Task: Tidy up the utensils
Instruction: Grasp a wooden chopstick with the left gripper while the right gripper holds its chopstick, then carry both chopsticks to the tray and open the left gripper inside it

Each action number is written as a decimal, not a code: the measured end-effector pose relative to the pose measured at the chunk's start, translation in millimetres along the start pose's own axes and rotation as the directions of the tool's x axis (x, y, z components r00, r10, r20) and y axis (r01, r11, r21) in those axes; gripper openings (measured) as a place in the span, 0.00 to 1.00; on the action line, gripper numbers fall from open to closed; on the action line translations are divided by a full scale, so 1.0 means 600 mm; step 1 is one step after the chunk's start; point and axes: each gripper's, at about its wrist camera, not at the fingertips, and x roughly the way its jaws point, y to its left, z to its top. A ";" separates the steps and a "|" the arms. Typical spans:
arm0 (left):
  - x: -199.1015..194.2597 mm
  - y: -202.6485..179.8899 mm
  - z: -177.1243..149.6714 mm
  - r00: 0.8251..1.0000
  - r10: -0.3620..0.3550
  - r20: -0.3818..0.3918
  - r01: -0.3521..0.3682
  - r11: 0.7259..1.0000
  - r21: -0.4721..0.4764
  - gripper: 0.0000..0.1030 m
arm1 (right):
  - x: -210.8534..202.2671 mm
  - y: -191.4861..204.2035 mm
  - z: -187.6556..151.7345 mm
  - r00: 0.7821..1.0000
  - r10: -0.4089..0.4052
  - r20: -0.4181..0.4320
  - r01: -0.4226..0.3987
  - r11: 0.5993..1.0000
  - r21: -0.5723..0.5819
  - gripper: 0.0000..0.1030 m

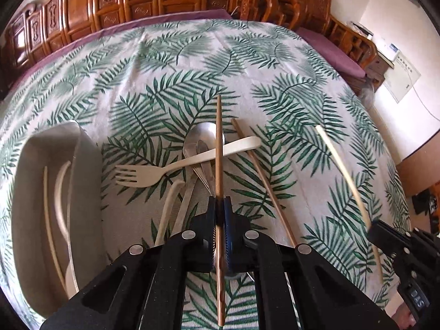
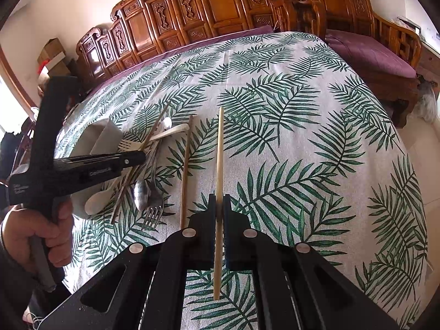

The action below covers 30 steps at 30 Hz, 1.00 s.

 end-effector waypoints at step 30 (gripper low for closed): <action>-0.162 0.103 -0.051 0.993 0.000 0.114 -0.005 0.999 0.036 0.05 | -0.024 0.095 -0.001 0.999 0.035 0.037 -0.031 0.993 -0.117 0.05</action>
